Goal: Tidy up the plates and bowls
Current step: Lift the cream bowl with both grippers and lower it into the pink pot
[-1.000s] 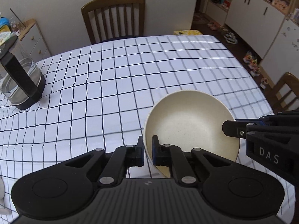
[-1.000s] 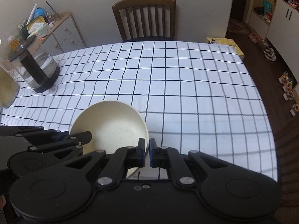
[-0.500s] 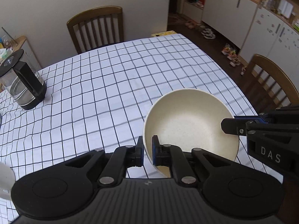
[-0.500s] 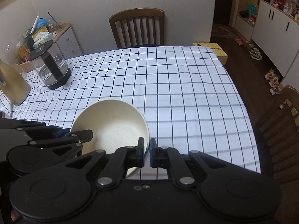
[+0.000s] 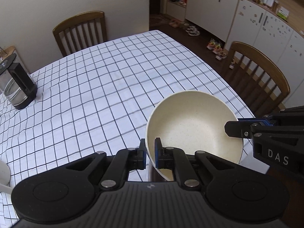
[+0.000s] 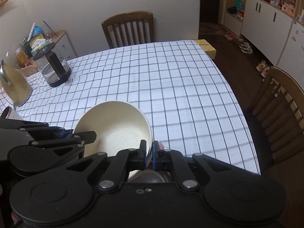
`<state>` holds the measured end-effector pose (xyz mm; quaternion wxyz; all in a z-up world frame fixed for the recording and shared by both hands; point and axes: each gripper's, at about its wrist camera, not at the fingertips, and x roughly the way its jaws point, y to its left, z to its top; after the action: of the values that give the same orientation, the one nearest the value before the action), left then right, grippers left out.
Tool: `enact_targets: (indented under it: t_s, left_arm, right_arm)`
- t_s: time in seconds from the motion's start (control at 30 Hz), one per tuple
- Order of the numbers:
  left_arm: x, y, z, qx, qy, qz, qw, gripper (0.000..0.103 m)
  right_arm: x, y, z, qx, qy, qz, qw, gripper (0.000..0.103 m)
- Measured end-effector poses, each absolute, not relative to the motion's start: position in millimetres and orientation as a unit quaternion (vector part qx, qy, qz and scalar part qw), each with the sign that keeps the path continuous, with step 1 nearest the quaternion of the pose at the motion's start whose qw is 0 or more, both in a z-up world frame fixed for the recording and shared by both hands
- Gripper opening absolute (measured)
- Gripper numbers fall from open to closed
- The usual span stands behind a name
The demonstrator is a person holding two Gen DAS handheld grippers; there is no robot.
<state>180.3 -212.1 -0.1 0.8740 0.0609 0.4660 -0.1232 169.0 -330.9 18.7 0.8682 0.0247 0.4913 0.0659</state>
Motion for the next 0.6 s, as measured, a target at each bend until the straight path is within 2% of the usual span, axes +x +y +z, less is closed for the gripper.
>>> enact_targets:
  t_s: [0.6]
  left_arm:
    - [141,-242,-60,0.127,0.46,-0.15,0.866,0.007]
  right_arm:
    - [115,-345,-32,0.028,0.514,0.031,0.857,0.007]
